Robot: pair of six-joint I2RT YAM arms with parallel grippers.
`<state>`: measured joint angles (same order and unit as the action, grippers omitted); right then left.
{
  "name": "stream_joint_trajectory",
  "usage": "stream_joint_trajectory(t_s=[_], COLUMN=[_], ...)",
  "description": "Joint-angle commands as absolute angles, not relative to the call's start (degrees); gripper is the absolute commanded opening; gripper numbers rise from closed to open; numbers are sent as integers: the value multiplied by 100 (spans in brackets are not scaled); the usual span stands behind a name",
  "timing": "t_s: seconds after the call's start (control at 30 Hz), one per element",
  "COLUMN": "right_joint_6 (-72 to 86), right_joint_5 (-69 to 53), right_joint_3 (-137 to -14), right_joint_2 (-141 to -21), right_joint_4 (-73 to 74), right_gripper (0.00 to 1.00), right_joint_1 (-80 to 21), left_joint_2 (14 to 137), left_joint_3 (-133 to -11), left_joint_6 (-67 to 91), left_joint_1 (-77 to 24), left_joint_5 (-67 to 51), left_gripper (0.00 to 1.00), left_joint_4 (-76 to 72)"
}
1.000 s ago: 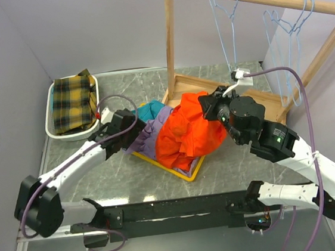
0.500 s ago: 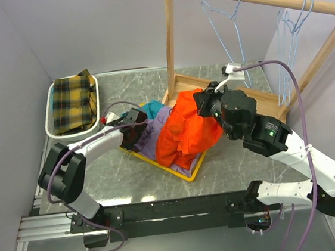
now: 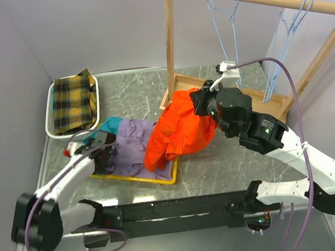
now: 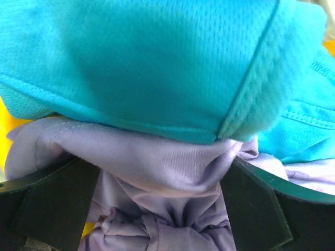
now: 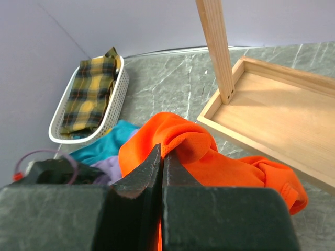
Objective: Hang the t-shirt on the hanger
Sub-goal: Move the bin to the center of the board.
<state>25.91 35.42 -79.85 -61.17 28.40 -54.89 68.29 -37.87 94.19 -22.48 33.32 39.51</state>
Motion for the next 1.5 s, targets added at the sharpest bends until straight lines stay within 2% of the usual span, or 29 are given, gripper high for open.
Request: stream_joint_trajectory(t_s=[0.0,0.17,0.37,0.47,0.57,0.7,0.9,1.2,1.47], right_joint_6=[2444,2364,2338,2364,2373,2426,2479,2426,2487], right_joint_5=[3533,3542,3349,3305,3278,3340,3489,3551,3182], right_joint_3=[-8428,-8727,-9026,-9123,-9114,-9184,-9219,-9711,-9686], right_joint_2=[-6170,-6267,-6275,-6162,-6029,-5933,-5616,-5405,-5616], right_joint_4=[2610,2733,2961,3041,3093,3392,3814,4386,4456], right_gripper=[0,0,0,0,0,0,0,0,0], right_joint_1=[-5528,-5528,-5528,-5528,-5528,-5528,-5528,-5528,-5528], left_joint_2=[5996,5055,4799,4676,4798,5587,7037,8629,9570], left_joint_3=[-3305,-3269,-4051,-4455,-4903,-5614,-6643,-7426,-7628], left_joint_6=[9308,8957,6964,6558,6408,6241,5934,5722,5739], left_joint_1=[-1610,-968,-870,-1404,-2379,-3862,-5122,-5712,-5853], left_joint_5=[3779,3982,3402,3506,3673,3971,4035,3042,2145], left_gripper=[96,96,96,96,96,96,96,96,96], left_joint_4=[4798,4931,4526,4421,4456,4377,4281,3297,2488])
